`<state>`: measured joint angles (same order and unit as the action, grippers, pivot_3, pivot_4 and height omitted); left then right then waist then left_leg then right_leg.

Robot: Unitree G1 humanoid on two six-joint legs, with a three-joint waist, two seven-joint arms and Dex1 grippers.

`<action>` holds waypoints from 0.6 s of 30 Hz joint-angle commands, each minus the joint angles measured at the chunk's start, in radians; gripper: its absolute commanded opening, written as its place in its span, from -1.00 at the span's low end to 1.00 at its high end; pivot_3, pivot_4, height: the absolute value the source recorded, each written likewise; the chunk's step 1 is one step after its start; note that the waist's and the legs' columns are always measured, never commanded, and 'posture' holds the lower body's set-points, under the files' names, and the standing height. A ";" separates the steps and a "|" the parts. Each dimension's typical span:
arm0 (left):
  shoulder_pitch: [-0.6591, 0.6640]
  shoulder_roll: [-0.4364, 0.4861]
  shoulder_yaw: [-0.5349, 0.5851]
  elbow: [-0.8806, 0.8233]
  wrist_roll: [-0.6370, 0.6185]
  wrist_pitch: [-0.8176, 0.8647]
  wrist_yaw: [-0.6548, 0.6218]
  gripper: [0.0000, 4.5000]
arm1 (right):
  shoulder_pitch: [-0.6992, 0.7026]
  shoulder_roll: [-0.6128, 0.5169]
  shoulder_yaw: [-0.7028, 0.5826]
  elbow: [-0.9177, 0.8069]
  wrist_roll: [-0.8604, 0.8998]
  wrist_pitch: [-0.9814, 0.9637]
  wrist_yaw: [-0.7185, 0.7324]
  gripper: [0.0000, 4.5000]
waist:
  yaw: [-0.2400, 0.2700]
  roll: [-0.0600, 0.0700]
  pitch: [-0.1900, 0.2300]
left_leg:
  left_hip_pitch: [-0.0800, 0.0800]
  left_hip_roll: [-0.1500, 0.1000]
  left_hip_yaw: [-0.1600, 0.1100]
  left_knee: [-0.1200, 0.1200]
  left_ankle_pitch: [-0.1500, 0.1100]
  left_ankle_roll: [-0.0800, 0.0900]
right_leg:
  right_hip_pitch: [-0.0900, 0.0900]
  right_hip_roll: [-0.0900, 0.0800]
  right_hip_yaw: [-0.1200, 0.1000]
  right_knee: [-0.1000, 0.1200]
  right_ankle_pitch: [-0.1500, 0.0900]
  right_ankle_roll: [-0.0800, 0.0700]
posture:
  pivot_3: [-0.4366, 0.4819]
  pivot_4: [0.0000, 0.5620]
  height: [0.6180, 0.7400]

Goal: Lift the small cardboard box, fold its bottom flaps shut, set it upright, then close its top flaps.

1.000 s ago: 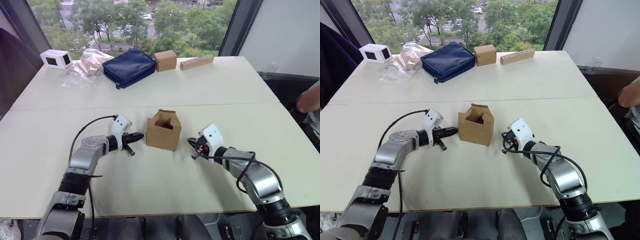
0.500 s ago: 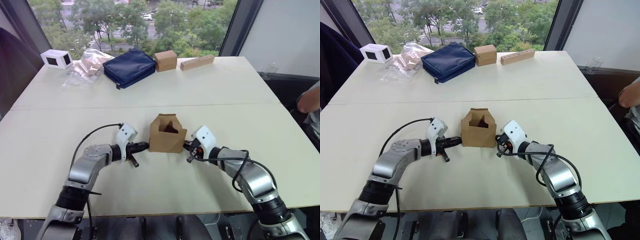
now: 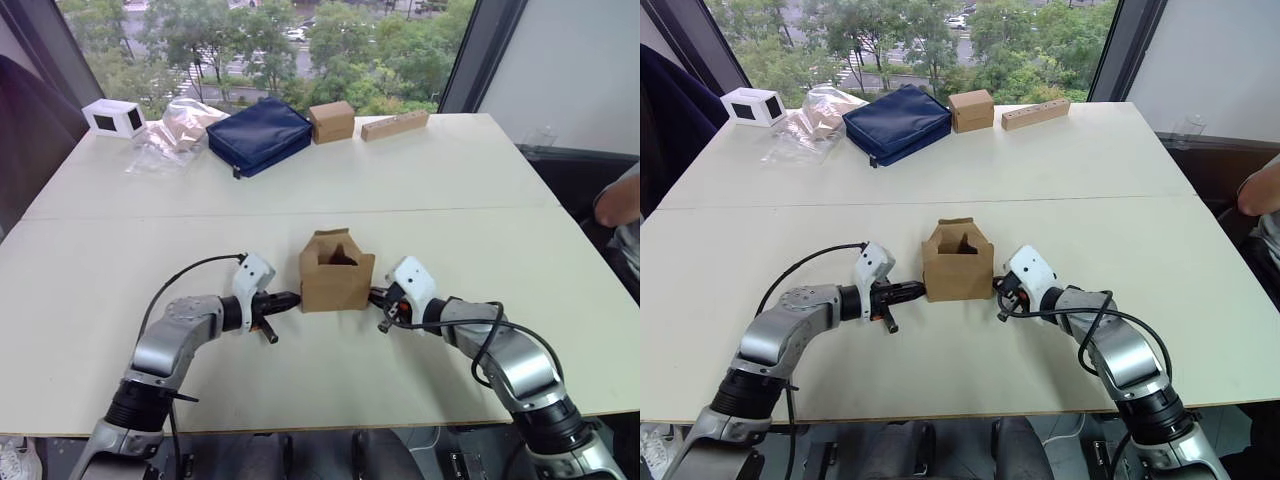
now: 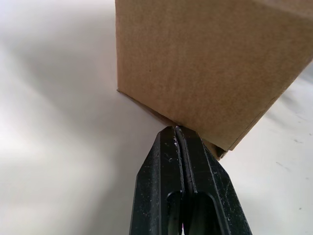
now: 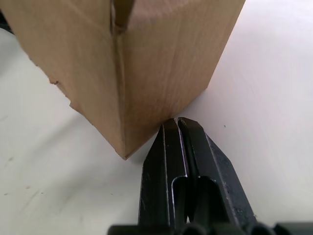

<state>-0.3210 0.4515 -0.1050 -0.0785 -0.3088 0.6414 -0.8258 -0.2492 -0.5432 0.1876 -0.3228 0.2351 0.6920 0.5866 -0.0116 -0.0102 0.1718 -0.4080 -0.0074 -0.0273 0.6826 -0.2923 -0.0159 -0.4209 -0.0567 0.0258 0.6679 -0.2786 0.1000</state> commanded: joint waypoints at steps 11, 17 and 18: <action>-0.228 0.220 0.109 -0.044 -0.205 0.120 -0.217 -0.99 | -0.102 -0.190 -0.238 -0.089 0.122 -0.073 0.180 -1.00 | 0.001 0.000 0.001 | 0.001 0.000 -0.001 0.000 0.000 0.000 | 0.003 0.000 -0.002 -0.003 0.000 0.000 | -0.05 -0.47 1.00; -0.311 0.155 0.039 0.009 -0.180 0.080 -0.230 -0.99 | -0.221 -0.127 -0.231 -0.024 0.245 -0.036 0.255 -1.00 | -0.003 0.000 0.001 | 0.001 0.001 -0.002 -0.001 -0.001 0.002 | 0.003 0.001 -0.002 -0.003 0.000 0.000 | -0.05 -0.47 1.00; -0.318 0.149 0.028 0.021 -0.173 0.067 -0.236 -0.99 | -0.232 -0.118 -0.216 -0.007 0.241 -0.044 0.260 -1.00 | -0.003 0.000 0.001 | 0.001 0.001 -0.001 -0.001 -0.001 0.002 | 0.003 0.001 -0.002 -0.003 0.000 0.000 | -0.05 -0.47 1.00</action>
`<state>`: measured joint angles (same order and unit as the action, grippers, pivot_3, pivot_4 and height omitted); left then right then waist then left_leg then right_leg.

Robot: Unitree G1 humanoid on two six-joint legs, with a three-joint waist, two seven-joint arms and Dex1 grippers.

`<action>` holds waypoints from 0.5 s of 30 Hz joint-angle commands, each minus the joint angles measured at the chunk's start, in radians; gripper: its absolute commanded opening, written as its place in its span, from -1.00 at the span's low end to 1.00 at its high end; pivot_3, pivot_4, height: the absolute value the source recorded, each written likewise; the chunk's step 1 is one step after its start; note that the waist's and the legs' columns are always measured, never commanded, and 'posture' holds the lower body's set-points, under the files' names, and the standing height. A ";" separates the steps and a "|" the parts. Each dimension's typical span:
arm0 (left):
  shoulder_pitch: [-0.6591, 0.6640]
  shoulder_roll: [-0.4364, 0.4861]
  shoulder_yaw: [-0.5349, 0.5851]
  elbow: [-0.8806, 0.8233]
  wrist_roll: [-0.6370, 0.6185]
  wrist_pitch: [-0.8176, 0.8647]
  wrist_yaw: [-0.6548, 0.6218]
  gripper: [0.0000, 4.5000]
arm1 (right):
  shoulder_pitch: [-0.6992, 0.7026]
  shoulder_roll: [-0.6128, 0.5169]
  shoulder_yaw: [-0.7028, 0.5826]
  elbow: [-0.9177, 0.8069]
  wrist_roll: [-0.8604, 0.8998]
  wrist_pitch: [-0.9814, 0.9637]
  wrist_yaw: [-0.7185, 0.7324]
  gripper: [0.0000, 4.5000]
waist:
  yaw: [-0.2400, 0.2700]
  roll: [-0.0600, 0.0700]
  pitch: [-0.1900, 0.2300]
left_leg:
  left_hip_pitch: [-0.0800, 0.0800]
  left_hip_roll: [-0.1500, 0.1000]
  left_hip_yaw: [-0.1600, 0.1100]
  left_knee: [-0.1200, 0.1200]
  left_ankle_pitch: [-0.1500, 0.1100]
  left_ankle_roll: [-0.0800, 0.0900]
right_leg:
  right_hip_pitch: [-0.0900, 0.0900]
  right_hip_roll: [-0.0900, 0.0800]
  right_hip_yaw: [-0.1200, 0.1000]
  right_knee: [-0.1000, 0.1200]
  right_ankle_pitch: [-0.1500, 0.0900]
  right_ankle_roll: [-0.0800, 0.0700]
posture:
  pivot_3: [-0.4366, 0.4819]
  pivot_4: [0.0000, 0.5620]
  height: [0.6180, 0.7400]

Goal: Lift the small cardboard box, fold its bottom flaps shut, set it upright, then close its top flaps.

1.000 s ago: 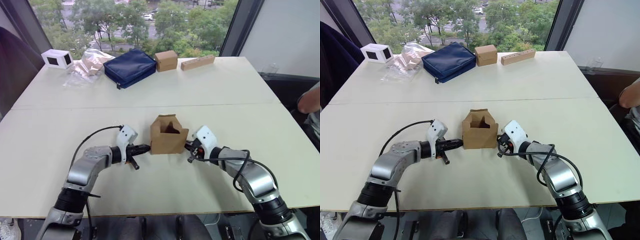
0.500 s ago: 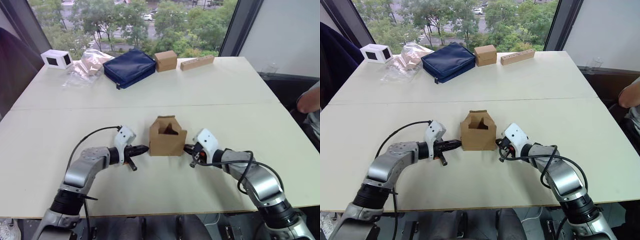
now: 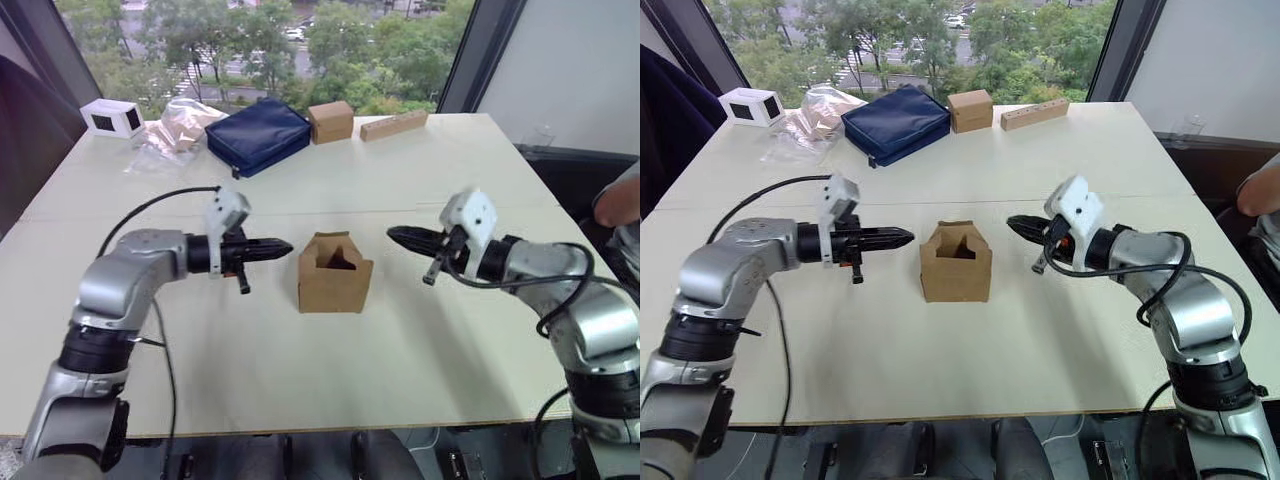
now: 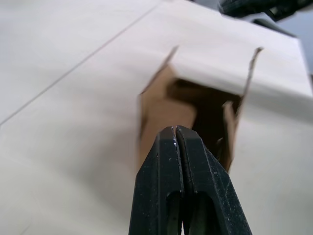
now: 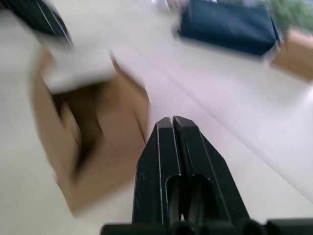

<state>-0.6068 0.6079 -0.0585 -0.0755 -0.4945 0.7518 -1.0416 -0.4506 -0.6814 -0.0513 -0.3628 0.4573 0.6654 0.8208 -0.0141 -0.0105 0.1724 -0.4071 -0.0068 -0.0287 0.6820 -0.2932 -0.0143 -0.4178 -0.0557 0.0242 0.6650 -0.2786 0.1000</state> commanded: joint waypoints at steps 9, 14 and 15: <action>-0.041 -0.051 -0.083 0.104 0.084 -0.149 -0.027 -0.99 | -0.031 0.039 0.098 0.070 0.008 -0.042 0.083 -1.00 | 0.003 0.000 0.000 | 0.000 -0.001 0.000 0.001 0.000 0.000 | 0.000 -0.001 0.000 0.000 0.000 0.000 | -0.05 -0.47 1.00; -0.037 -0.067 -0.128 0.141 0.135 -0.203 -0.034 -0.99 | -0.053 0.037 0.146 0.152 -0.043 -0.091 0.114 -1.00 | 0.002 0.000 0.000 | 0.000 -0.001 0.000 0.001 0.000 0.000 | 0.000 -0.001 0.000 0.000 0.000 0.000 | -0.05 -0.47 1.00; -0.040 -0.069 -0.131 0.153 0.144 -0.217 -0.034 -0.99 | -0.058 0.037 0.158 0.165 -0.053 -0.099 0.121 -1.00 | 0.002 0.000 0.000 | 0.000 -0.001 0.000 0.001 0.000 0.000 | 0.000 -0.001 0.000 0.000 0.000 0.000 | -0.05 -0.47 1.00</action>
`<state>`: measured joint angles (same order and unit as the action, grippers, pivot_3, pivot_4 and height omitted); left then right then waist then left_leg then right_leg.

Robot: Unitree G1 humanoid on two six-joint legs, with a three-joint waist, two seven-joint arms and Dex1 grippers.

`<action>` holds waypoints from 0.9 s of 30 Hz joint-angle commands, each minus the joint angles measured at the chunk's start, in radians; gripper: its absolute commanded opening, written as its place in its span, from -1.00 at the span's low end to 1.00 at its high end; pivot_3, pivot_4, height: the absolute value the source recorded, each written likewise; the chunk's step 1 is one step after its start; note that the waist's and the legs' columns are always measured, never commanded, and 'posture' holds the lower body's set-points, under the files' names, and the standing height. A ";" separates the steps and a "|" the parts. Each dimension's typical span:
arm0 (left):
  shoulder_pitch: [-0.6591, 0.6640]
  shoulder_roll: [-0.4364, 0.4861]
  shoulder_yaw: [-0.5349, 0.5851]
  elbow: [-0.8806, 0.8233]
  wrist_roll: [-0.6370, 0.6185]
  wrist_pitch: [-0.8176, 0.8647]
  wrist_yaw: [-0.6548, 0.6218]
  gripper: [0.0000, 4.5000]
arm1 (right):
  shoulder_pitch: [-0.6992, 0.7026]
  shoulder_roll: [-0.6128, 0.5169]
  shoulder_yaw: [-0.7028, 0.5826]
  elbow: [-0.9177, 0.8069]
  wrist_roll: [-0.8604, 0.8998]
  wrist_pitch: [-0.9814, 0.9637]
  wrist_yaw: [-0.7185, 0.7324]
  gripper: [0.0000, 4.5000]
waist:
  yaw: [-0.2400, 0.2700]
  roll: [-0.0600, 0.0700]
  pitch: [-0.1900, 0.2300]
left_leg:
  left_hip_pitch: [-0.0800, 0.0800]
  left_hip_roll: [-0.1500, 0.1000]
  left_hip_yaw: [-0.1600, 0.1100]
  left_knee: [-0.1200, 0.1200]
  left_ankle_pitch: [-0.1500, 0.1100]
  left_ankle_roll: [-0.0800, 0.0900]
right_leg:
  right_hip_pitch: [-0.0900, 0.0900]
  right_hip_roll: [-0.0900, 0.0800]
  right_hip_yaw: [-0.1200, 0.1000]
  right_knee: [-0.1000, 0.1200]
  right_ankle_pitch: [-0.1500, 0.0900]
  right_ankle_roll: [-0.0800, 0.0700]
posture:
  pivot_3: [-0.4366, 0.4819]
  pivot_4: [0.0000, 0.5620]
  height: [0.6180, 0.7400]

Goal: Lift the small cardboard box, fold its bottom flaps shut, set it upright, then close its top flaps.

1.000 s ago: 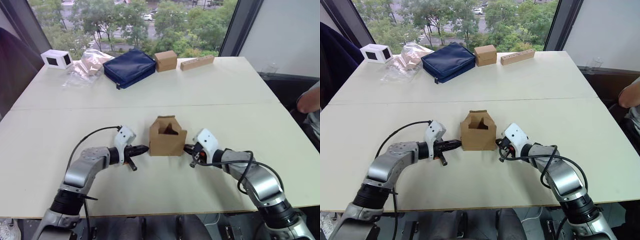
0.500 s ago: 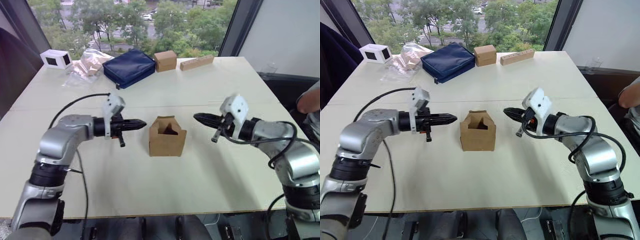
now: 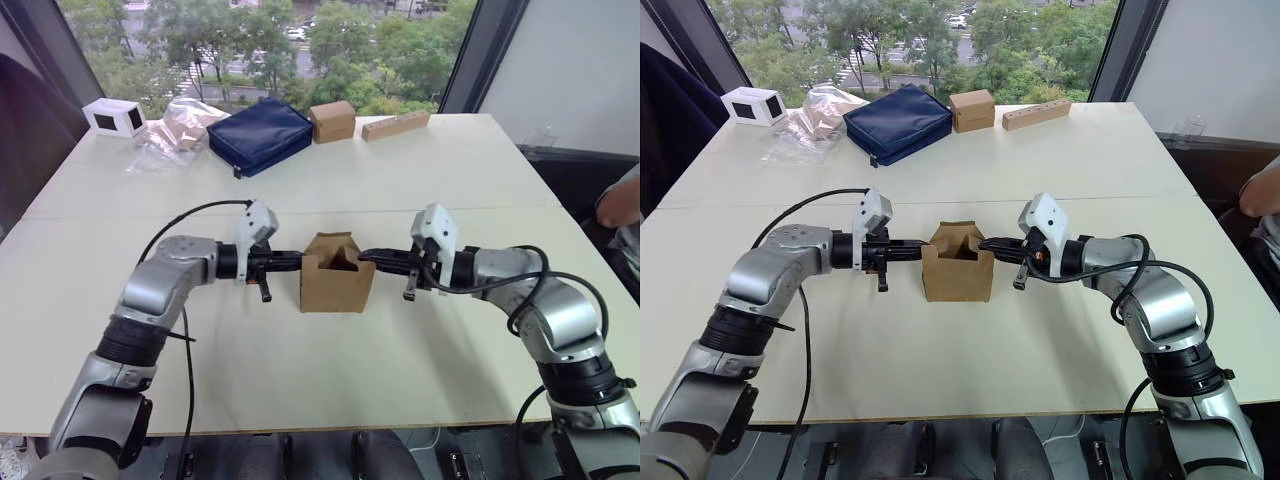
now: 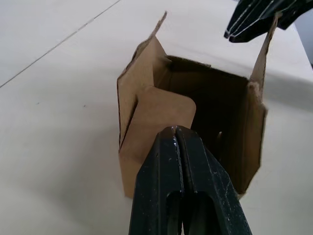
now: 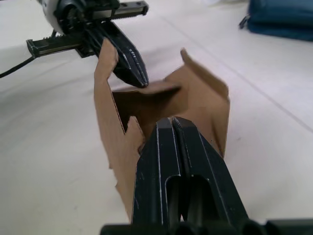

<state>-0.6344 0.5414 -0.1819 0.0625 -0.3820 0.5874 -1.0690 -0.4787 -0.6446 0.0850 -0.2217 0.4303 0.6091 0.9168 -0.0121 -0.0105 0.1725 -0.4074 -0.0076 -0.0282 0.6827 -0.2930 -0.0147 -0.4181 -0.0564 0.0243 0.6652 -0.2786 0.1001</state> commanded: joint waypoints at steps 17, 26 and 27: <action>-0.013 -0.041 0.002 0.027 0.048 -0.076 -0.002 -0.99 | -0.074 0.047 0.068 0.143 -0.101 -0.110 0.044 -1.00 | 0.000 0.000 0.000 | 0.000 0.000 0.000 0.000 0.000 0.000 | 0.000 0.000 0.000 0.000 0.000 0.000 | -0.05 -0.47 1.00; -0.036 -0.022 0.082 -0.032 -0.007 -0.033 0.016 -0.99 | -0.083 0.045 -0.012 0.143 -0.065 -0.113 0.027 -1.00 | 0.001 0.000 0.000 | 0.000 0.000 0.000 0.000 0.000 0.000 | 0.000 0.000 0.000 0.000 0.000 0.000 | -0.05 -0.47 1.00; -0.042 -0.018 0.103 -0.041 -0.030 -0.013 0.015 -0.99 | -0.083 0.046 -0.028 0.138 -0.054 -0.111 0.023 -1.00 | 0.000 0.000 0.000 | 0.000 0.000 0.000 0.000 0.000 0.000 | 0.000 0.000 0.000 0.000 0.000 0.000 | -0.05 -0.47 1.00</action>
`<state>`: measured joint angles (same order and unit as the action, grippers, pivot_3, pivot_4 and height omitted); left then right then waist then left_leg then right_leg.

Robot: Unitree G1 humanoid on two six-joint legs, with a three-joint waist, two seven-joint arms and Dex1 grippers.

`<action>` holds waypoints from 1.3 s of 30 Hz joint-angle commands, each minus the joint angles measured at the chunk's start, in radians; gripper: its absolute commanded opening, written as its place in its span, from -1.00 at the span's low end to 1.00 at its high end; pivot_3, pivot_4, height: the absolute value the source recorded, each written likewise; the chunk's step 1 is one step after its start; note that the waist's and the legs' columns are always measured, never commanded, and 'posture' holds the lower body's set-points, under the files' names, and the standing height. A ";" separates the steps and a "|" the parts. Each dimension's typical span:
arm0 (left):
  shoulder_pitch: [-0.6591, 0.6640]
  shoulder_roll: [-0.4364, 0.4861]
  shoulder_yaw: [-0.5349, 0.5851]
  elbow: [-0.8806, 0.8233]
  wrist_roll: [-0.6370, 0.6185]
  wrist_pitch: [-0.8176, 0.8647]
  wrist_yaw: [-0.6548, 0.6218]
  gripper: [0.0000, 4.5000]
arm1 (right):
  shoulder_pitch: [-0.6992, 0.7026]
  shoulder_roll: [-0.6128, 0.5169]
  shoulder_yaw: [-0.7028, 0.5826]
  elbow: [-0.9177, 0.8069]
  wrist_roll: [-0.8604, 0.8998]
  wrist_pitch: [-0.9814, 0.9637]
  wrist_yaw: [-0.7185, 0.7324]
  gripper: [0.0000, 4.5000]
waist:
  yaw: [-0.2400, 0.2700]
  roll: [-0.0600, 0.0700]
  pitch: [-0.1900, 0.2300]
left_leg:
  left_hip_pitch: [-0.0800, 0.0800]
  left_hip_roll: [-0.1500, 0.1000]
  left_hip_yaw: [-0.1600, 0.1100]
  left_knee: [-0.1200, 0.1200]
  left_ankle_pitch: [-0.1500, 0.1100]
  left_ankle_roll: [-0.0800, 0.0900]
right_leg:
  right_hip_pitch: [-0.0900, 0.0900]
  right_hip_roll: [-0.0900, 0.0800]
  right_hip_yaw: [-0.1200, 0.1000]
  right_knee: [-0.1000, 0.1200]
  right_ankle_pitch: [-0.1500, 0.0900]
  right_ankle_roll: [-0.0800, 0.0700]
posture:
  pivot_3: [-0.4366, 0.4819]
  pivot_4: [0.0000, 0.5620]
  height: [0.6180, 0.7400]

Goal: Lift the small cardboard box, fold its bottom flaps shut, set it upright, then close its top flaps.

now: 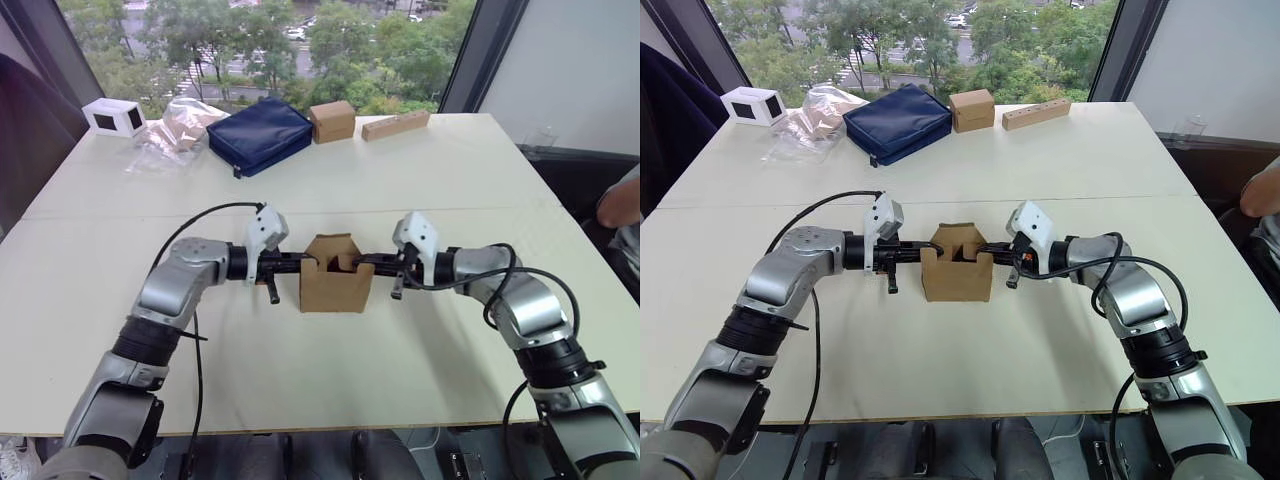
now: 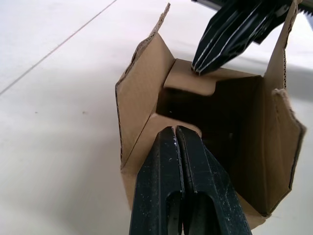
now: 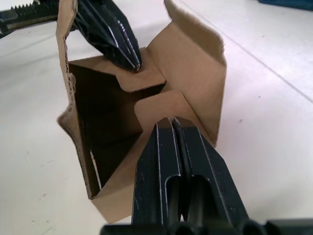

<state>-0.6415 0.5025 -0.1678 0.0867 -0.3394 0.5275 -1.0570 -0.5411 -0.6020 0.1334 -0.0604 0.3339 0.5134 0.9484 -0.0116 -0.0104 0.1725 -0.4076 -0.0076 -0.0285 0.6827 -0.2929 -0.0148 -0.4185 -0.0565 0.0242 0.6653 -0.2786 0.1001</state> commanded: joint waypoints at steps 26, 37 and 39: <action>-0.433 -0.092 0.089 0.980 0.138 -0.313 -0.181 -0.99 | 0.093 -0.044 0.032 -0.646 0.224 0.309 -0.218 -1.00 | -0.001 -0.001 0.000 | -0.001 -0.003 0.000 0.000 0.000 0.000 | -0.001 0.000 -0.001 0.000 0.000 0.000 | -0.05 -0.47 1.00; -0.427 -0.143 0.079 1.034 0.212 -0.387 -0.225 -0.99 | 0.072 -0.098 0.150 -0.539 0.016 0.182 -0.208 -1.00 | -0.001 -0.001 0.000 | -0.001 -0.003 0.000 0.000 0.000 0.000 | -0.001 0.000 -0.002 0.000 0.000 0.000 | -0.05 -0.47 1.00; -0.426 -0.147 0.084 1.027 0.214 -0.389 -0.235 -0.99 | 0.062 -0.084 0.148 -0.519 0.010 0.171 -0.206 -1.00 | -0.001 -0.001 0.000 | -0.001 -0.003 0.000 0.000 0.000 0.000 | -0.001 0.000 -0.002 0.000 0.000 0.000 | -0.05 -0.47 1.00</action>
<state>-1.0558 0.3558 -0.0905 1.1319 -0.1313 0.1578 -1.2818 -0.4533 -0.6974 0.2899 -0.5755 0.3546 0.7128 0.7376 -0.0124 -0.0113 0.1729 -0.4088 -0.0107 -0.0288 0.6830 -0.2931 -0.0145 -0.4196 -0.0562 0.0226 0.6653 -0.2785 0.1003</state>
